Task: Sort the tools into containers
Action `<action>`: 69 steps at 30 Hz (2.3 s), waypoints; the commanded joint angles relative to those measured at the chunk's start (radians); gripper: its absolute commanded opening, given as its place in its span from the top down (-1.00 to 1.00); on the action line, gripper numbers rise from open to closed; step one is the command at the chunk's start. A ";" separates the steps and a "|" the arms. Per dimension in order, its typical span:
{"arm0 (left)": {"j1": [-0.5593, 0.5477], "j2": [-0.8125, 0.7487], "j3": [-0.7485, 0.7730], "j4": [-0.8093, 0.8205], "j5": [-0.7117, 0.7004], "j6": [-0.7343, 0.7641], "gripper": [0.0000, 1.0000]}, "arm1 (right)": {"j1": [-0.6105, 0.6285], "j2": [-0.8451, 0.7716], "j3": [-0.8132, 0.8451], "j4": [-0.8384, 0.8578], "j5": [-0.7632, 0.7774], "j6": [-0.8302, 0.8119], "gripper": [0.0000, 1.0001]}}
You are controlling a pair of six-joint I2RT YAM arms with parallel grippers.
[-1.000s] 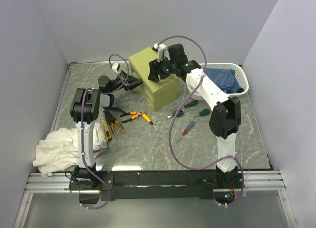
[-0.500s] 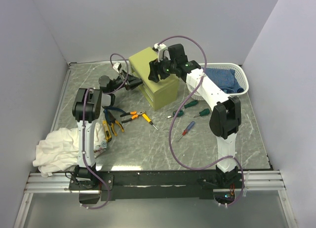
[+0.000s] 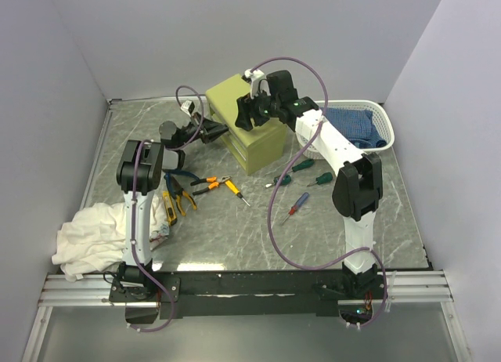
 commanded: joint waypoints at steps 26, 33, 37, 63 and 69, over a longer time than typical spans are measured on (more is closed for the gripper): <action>0.102 -0.169 -0.157 -0.045 -0.114 0.242 -0.26 | -0.030 0.089 -0.065 -0.236 0.088 -0.001 -0.55; 0.100 -0.102 -0.059 -0.125 -0.210 0.248 -0.16 | -0.045 0.093 -0.028 -0.228 0.104 0.008 -0.56; 0.087 -0.065 -0.025 -0.140 -0.227 0.244 -0.06 | -0.046 0.098 -0.028 -0.230 0.098 0.015 -0.55; 0.028 -0.079 -0.092 0.025 -0.244 0.121 0.08 | -0.046 0.083 -0.065 -0.238 0.111 0.004 -0.54; 0.019 -0.058 -0.046 0.016 -0.250 0.118 0.07 | -0.046 0.089 -0.059 -0.236 0.114 0.001 -0.54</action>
